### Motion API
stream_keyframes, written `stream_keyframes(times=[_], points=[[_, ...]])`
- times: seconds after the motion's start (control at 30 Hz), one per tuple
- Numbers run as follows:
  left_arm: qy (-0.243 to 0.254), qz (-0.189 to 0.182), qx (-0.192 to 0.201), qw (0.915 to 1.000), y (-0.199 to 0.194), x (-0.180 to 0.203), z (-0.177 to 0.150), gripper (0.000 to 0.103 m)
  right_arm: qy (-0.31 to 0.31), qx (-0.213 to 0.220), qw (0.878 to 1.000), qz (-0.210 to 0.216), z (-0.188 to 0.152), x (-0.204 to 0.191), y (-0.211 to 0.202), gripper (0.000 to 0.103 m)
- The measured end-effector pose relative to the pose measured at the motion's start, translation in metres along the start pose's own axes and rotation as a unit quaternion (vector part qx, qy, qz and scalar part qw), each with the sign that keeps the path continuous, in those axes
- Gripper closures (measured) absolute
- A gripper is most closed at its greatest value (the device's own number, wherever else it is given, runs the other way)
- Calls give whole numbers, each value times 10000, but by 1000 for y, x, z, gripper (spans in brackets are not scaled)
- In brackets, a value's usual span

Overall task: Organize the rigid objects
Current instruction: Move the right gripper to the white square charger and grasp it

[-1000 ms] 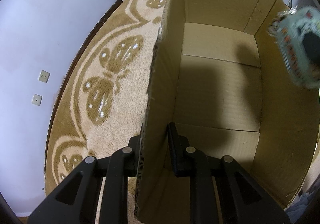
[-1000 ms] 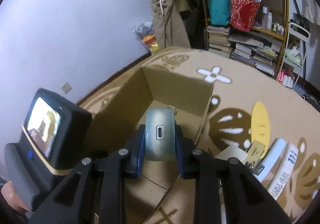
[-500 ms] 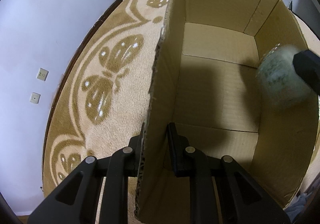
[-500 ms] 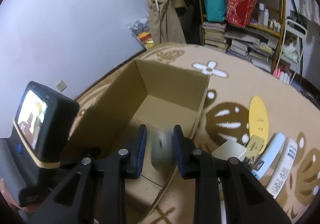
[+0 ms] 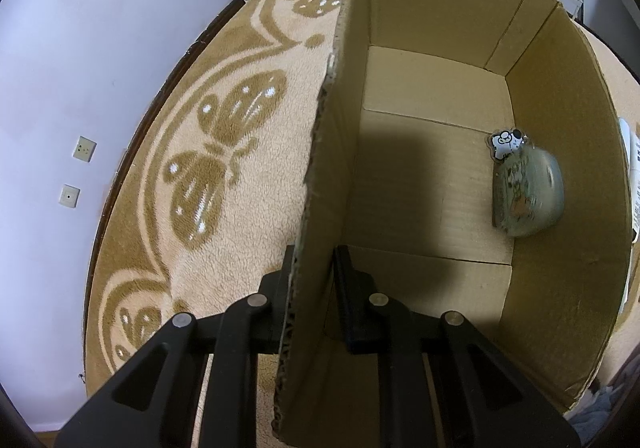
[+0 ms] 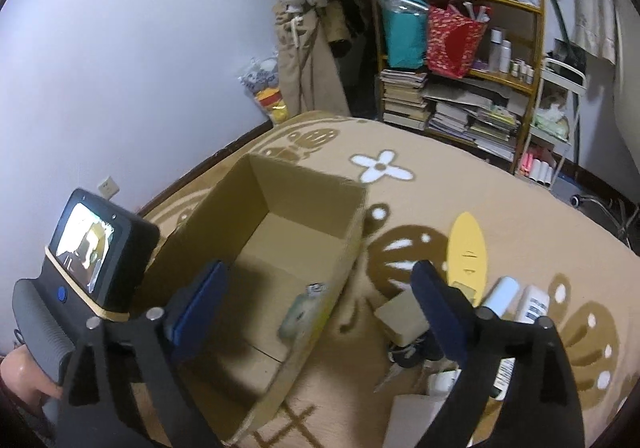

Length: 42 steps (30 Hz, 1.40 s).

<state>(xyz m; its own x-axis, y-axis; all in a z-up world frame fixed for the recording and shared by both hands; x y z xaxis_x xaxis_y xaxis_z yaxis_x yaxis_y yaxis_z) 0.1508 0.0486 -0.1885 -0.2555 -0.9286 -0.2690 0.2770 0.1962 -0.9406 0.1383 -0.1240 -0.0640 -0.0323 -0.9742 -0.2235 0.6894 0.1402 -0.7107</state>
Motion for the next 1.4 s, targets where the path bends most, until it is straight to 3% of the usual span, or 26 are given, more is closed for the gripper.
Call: stream_keyframes(times=[0.17,0.4,0.7,0.77,0.87,1.4], points=[[-43,-54,7,10000,1,-2,1,87,201,-217,9988,-387,-6,35,5,5],[-51,-57,9,10000,1,-2,1,87,819,-423,9950,-389,-17,74,21,5],[-94,-97,-18,9999,2,-3,1,87,850,-591,9941,-326,-29,79,50,12],[-79,-83,-12,9999,2,-2,1,87,846,-645,9938,-331,-31,79,57,17],[-89,-92,-12,9999,3,-2,1,87,823,-751,9933,-318,-34,78,69,31],[-99,-112,-23,9999,3,-3,2,87,491,-1034,9921,-514,-50,77,107,32]])
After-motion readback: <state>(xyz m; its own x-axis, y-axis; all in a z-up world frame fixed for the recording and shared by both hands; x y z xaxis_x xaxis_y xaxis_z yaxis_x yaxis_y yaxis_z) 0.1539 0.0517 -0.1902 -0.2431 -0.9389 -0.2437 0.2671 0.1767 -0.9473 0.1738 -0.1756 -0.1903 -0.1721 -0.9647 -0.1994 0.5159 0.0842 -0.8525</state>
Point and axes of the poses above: each gripper's, at about its wrist camera, not at the fingertips, and y roughly the way its jaws point, x to its right, z to its top, the point moved 5 cm from there along y, roughly the way its jaws point, and after that the axes turned 6 degrees about y, right-handed, at the moved point
